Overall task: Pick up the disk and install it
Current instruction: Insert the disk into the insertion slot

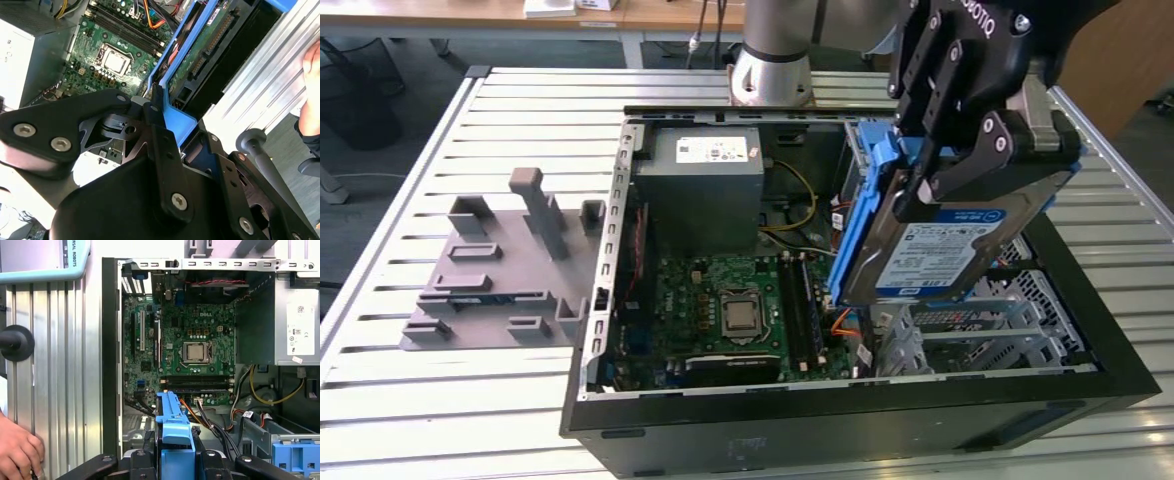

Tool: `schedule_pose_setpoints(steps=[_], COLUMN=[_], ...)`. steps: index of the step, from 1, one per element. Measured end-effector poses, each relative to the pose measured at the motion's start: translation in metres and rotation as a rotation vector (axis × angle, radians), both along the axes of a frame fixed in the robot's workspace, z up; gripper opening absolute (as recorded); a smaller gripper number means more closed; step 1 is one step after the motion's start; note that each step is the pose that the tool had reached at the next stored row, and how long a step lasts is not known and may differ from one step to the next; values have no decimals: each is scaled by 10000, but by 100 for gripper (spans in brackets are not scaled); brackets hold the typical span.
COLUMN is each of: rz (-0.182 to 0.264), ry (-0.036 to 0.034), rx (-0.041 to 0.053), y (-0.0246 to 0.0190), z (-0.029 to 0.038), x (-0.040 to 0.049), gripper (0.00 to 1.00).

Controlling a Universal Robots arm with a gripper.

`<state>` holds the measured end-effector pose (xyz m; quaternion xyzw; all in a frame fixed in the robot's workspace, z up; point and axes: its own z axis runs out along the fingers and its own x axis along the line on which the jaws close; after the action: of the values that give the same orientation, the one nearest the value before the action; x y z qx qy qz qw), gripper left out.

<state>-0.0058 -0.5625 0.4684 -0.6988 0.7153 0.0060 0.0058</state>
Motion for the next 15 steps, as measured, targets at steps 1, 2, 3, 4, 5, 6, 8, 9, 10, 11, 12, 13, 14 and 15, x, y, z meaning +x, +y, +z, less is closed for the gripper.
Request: schedule_pose_setpoints(steps=[1, 2, 3, 4, 5, 6, 8, 9, 10, 11, 12, 13, 14, 15], rz=[0, -1, -2, -1, -2, -1, -2, -2, -2, -1, -1, -1, -1, -1], ry=[1, 1, 0, 0, 0, 0, 0, 0, 0, 1, 0, 1, 0, 1], rx=[-2, -3, -2, 0, -1, -1, 0, 1, 0, -3, -3, -3, -3, -3], y=[-1, -3, -6, -9, -15, -23, -37, -41, -43, -44, -44, -44, -45, -45], z=[-1, -4, -7, -11, -15, -20, -31, -36, -40, -43, -46, -50, -53, -56], x=[10, 23, 40, 54, 67, 80, 106, 121, 139, 160, 181, 203, 228, 254], gripper=[36, 36, 36, 36, 36, 36, 36, 36, 36, 36, 36, 36, 36, 36])
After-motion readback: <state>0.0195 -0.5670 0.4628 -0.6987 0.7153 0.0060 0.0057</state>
